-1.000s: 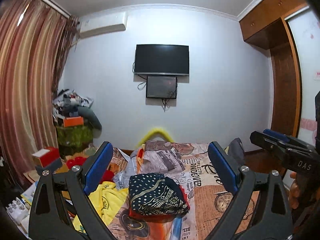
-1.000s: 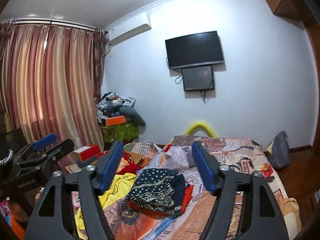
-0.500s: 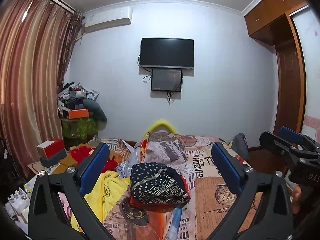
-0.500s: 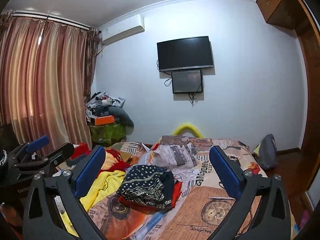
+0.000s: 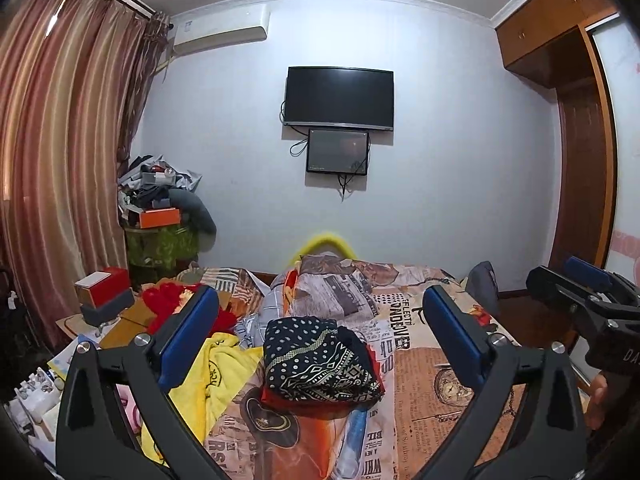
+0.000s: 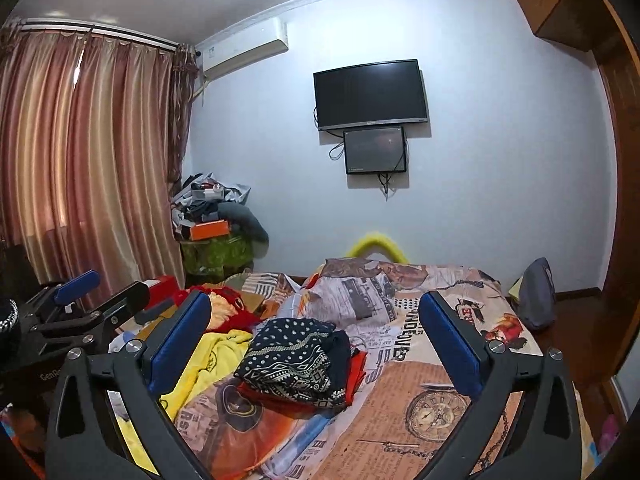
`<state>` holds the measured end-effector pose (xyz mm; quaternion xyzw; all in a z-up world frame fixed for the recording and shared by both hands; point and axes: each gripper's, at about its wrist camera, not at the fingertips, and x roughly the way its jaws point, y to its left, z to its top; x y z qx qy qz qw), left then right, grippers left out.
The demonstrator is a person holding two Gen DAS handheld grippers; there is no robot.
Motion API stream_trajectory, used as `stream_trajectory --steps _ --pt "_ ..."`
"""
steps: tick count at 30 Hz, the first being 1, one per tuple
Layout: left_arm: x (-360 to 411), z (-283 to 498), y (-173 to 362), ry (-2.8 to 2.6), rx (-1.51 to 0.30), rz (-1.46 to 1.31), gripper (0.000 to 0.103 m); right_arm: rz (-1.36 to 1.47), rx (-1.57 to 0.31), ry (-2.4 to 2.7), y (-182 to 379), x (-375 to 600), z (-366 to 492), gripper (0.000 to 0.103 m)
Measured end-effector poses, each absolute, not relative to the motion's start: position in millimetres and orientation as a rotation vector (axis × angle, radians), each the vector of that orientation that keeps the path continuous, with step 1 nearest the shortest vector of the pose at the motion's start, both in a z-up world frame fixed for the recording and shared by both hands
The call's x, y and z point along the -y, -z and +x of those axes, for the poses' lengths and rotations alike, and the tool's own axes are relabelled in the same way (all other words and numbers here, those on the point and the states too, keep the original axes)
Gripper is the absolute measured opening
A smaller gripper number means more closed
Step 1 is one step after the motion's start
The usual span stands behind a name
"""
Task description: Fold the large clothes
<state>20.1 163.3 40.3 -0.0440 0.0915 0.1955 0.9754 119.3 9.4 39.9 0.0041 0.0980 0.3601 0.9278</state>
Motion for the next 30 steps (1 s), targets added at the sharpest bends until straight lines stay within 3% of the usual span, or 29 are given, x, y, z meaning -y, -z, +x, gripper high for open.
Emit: stream_trajectory --steps 30 --pt "-163.8 22.4 -36.6 -0.392 -0.2 -0.098 0.102 0.014 -0.218 -0.743 -41.6 -4.1 118.7 0.103"
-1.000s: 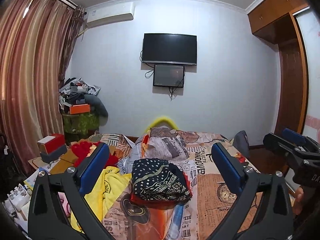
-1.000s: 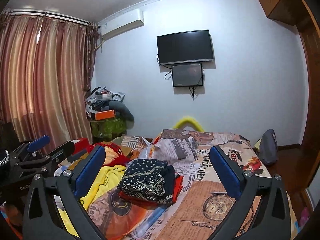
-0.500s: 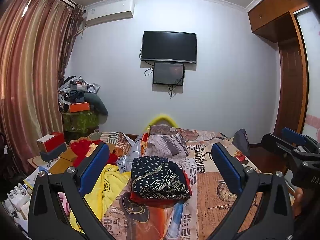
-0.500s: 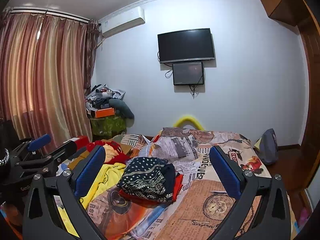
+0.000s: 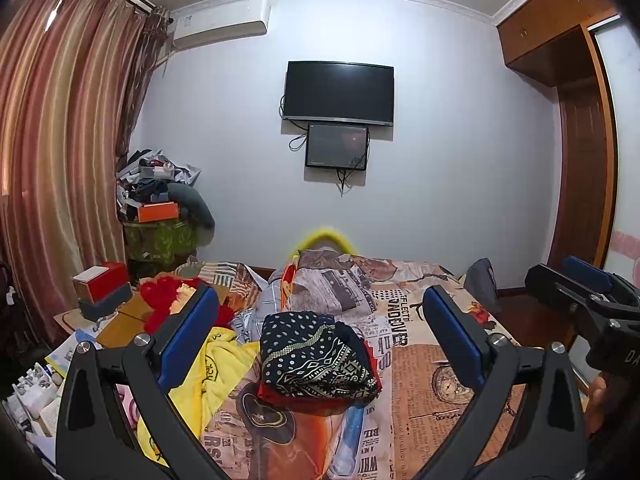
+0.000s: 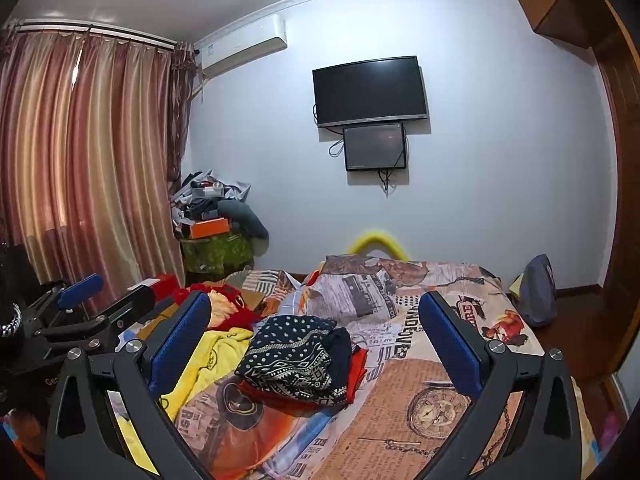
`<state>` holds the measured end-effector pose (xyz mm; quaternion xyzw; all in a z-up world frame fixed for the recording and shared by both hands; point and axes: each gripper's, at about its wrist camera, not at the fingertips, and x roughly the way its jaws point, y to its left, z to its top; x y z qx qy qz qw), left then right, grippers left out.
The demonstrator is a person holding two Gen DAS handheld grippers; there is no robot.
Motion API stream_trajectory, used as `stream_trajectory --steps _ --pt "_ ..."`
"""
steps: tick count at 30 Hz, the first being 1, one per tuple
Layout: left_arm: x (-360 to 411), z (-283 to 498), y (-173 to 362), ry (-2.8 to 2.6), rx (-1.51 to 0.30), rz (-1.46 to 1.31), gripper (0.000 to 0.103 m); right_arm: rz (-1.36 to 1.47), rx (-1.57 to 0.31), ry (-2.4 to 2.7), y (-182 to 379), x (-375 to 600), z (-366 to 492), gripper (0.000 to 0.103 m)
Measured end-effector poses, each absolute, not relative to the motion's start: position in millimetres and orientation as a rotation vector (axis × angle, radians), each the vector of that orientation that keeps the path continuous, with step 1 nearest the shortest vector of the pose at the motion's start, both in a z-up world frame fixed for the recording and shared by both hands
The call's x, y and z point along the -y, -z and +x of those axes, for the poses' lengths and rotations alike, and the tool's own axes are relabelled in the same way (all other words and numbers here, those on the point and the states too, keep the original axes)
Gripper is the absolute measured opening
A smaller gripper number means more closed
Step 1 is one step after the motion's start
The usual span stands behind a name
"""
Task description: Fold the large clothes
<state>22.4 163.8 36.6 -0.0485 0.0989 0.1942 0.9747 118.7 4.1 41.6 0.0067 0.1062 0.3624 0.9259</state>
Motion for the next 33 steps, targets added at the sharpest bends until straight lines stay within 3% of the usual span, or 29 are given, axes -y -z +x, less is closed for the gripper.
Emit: stream_trajectory --steps 33 --pt "-163.4 32.2 -36.4 -0.332 -0.232 -0.083 0.103 0.043 -0.229 -0.722 -38.4 5.8 124.4 0.103"
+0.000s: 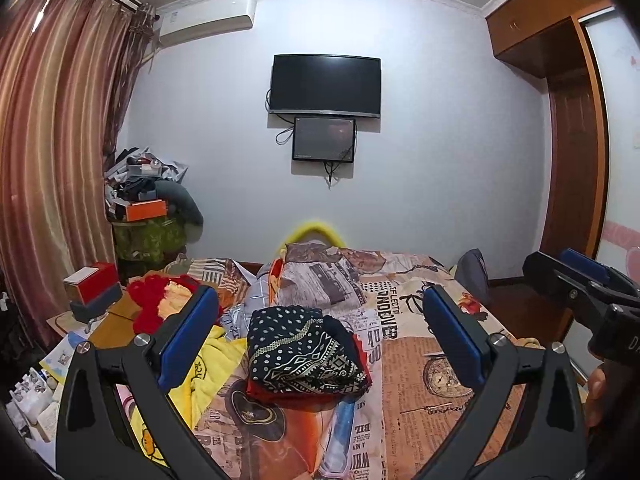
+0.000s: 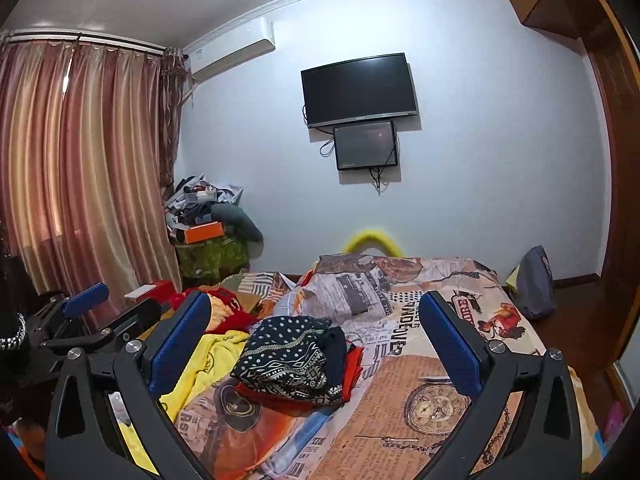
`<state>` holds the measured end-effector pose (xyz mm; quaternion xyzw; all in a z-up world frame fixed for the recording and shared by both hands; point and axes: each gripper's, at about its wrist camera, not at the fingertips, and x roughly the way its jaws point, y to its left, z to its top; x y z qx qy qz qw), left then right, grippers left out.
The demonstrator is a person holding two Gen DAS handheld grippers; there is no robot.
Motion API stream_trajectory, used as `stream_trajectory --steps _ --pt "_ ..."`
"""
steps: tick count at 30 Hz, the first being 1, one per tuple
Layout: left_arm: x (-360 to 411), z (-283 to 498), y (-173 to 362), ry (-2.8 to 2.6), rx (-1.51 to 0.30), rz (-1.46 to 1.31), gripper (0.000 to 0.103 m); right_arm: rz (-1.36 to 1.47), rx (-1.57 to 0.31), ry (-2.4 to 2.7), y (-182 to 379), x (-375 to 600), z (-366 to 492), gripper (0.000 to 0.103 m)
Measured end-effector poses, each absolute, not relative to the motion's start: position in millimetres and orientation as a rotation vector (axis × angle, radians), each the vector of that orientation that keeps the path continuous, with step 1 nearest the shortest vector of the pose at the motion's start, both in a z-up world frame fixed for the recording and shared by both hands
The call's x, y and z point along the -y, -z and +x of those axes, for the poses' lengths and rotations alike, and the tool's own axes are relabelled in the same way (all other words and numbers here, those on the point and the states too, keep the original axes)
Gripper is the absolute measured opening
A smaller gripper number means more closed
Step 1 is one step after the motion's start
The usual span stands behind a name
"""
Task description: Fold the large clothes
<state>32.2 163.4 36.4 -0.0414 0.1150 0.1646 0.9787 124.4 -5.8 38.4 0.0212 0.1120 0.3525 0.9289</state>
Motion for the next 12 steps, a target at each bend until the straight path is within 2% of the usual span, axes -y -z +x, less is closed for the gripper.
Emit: stream_trajectory --steps 12 --pt "-162.5 34.3 -36.0 -0.315 -0.242 -0.08 0.103 0.044 -0.233 -0.714 -40.2 5.0 125.0 0.103"
